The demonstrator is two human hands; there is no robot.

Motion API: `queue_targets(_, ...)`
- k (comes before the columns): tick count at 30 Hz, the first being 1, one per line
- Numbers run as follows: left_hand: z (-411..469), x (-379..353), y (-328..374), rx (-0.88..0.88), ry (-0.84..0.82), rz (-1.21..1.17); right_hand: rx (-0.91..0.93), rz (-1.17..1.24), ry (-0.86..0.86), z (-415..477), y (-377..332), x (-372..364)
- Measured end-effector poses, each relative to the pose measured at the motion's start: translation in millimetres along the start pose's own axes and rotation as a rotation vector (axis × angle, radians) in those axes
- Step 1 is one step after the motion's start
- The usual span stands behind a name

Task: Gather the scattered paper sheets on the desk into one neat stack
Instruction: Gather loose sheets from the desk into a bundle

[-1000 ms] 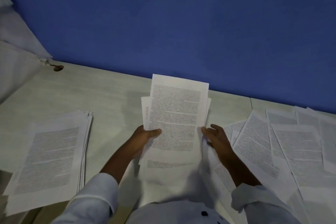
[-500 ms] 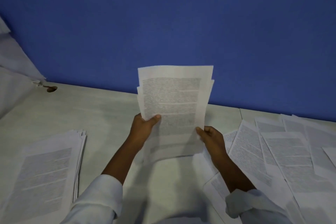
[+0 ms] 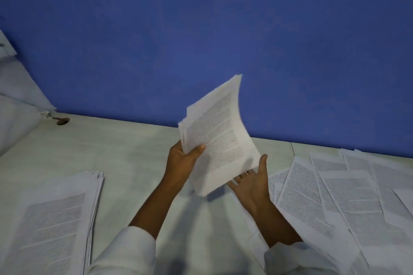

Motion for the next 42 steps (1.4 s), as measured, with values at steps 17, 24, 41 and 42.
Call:
queue_targets(17, -48.5, 52.8, -84.4, 0.448, -0.251, -0.317, -0.351, -0.423, -0.324, -52.1, 43.9, -7.9)
queue_targets(24, -96.5, 60.6, -116.7, 0.578, -0.211, -0.557, -0.392, -0.403, -0.146, -62.3, 57.0, 10.7)
queue_targets(41, -126.5, 206.2, -173.1, 0.561, -0.035, -0.12, -0.057, -1.304, -0.274, -42.6, 167.5, -53.9)
queue_targets(42, -130.4, 220.9, -176.4, 0.557, -0.024, -0.081, -0.053, -1.296, -0.277, -42.5, 178.5, -60.1)
Point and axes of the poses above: each hand's wrist, its own z-axis towards the middle knuckle, its own x-axis out of the back of the hand, y = z × x, the point moved 9 cm from there along z, towards the middle knuckle, and after that the axes turned 4 degrees about x, right-handed, at the moved point
